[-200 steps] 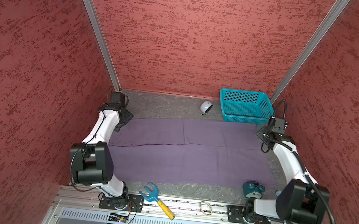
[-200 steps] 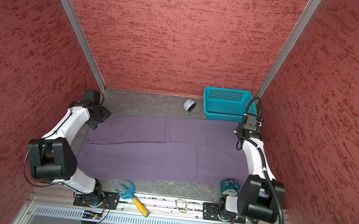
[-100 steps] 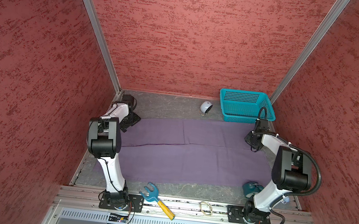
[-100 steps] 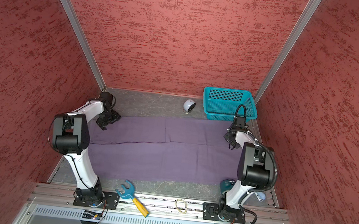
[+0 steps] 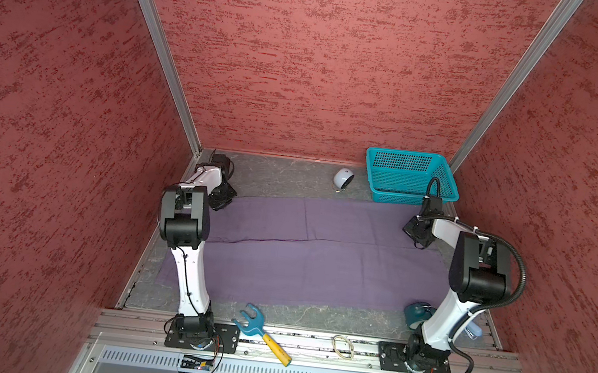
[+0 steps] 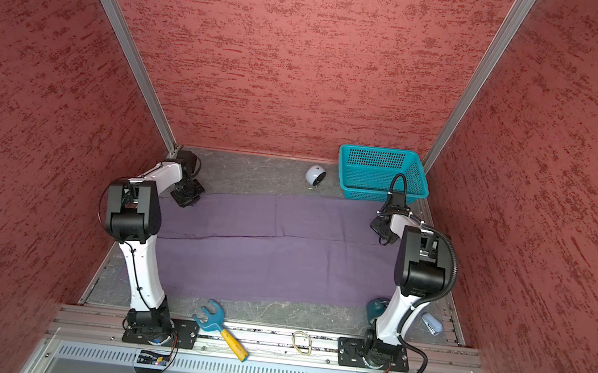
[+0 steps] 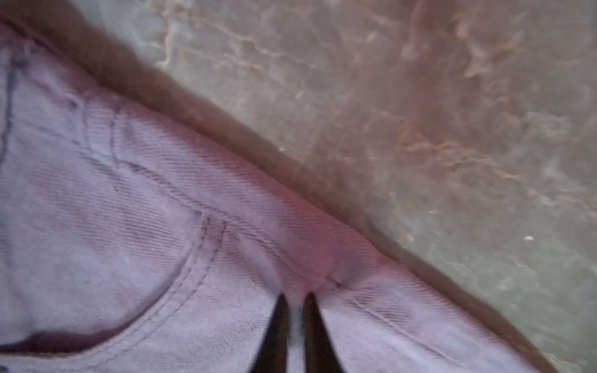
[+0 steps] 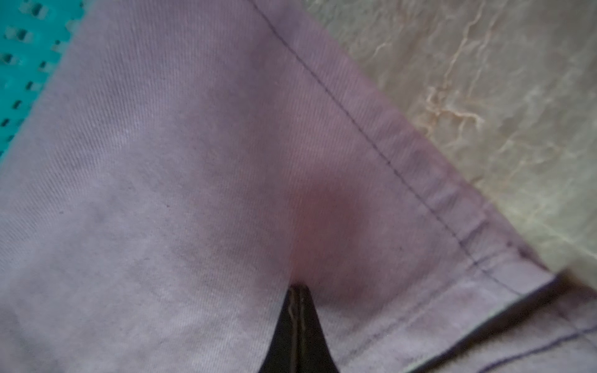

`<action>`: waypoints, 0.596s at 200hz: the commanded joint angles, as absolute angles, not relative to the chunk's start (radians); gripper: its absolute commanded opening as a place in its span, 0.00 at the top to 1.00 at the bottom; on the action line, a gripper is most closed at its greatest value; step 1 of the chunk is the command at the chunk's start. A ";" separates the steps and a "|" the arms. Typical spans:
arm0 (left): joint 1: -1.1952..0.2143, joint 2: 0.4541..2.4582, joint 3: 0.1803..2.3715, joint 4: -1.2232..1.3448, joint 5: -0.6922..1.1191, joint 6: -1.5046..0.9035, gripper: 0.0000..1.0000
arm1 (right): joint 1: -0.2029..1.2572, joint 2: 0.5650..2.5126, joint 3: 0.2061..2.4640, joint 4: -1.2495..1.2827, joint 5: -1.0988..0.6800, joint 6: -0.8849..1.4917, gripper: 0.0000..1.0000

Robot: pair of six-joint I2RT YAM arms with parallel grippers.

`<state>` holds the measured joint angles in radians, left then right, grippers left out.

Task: Fold and stack the trousers
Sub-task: Smooth out the trousers at the center of the table.

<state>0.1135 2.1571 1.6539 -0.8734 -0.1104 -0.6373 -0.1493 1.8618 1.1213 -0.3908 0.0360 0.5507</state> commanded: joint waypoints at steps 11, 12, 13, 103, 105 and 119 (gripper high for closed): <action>0.114 2.191 1.746 -0.896 -0.122 -0.612 1.00 | -0.147 1.872 1.157 -0.360 0.027 0.568 1.00; 0.114 2.191 1.749 -0.896 -0.123 -0.612 1.00 | -0.146 1.871 1.158 -0.360 0.027 0.567 1.00; 0.114 2.190 1.753 -0.897 -0.123 -0.612 1.00 | -0.147 1.871 1.159 -0.360 0.027 0.567 1.00; 0.181 2.341 2.103 -1.019 -0.154 -0.584 0.67 | -0.147 1.910 1.254 -0.387 0.063 0.563 1.00; 0.180 2.345 2.108 -1.024 -0.149 -0.582 0.57 | -0.147 1.911 1.253 -0.384 0.060 0.564 1.00; 0.166 2.345 2.107 -1.027 -0.133 -0.581 0.26 | -0.147 1.918 1.249 -0.380 0.041 0.566 0.98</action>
<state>0.1699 2.3077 2.0907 -0.9714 -0.1471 -0.6041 -0.1493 1.8881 1.2407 -0.3859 0.0448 0.5541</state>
